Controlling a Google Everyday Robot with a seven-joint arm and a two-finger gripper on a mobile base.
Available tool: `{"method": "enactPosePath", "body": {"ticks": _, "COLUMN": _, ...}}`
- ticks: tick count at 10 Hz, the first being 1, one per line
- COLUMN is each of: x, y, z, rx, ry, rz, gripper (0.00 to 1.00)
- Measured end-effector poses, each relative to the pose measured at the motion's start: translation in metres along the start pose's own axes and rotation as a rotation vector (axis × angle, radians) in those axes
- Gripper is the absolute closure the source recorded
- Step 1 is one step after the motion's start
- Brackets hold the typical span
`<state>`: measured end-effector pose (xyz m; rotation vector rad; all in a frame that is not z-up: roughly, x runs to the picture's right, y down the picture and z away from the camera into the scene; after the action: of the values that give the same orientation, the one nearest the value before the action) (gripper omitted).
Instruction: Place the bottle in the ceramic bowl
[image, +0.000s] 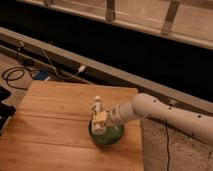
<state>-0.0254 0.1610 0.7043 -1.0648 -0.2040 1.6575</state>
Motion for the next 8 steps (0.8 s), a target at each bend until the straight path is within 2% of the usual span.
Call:
{"method": "enactPosePath", "body": {"ticks": 3, "x": 0.0003, "y": -0.0004, "z": 0.0004, "rx": -0.001, "ry": 0.001, "rz": 0.001, "gripper": 0.48}}
{"method": "enactPosePath", "body": {"ticks": 6, "x": 0.0002, "y": -0.0001, "z": 0.0003, "rx": -0.001, "ry": 0.0, "rz": 0.001, "gripper": 0.22}}
{"method": "enactPosePath", "body": {"ticks": 8, "x": 0.0002, "y": 0.0, "z": 0.0003, "rx": -0.001, "ry": 0.0, "rz": 0.001, "gripper": 0.2}}
